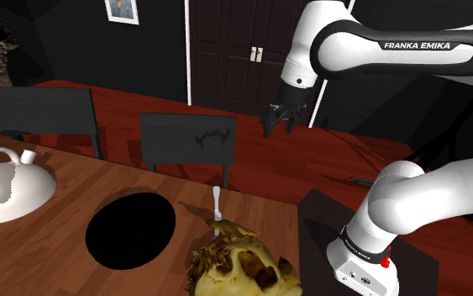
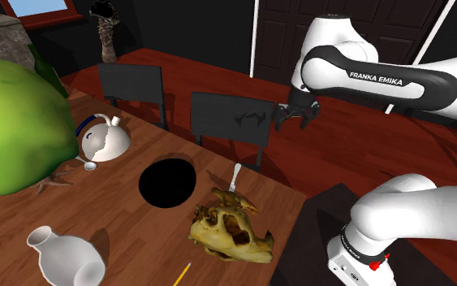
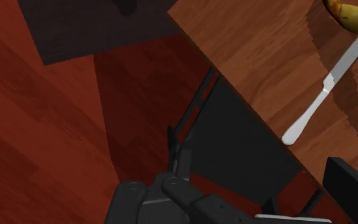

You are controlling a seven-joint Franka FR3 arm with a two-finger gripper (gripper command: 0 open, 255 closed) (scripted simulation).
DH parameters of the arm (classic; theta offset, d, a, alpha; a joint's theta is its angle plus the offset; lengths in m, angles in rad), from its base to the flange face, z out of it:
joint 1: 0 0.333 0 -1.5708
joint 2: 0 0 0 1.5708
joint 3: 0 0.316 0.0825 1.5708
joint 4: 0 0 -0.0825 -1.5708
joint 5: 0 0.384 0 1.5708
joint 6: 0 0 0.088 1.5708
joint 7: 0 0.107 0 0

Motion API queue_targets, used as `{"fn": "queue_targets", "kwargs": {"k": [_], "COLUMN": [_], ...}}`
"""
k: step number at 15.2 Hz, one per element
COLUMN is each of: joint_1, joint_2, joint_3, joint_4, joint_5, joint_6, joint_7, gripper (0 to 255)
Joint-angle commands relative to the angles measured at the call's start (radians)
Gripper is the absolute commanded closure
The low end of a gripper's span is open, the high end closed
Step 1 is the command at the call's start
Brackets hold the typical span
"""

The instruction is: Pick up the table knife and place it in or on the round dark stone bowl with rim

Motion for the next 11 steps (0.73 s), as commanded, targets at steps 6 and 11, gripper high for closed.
{"fn": "queue_targets", "kwargs": {"k": [6, 11], "joint_1": [0.011, -0.001], "joint_2": [0.129, 0.274], "joint_3": [0.180, 0.312], "joint_4": [-0.049, -0.038], "joint_5": [0.068, 0.084], "joint_6": [0.164, 0.285], "joint_7": [0.234, 0.408], "gripper": [0, 0]}}
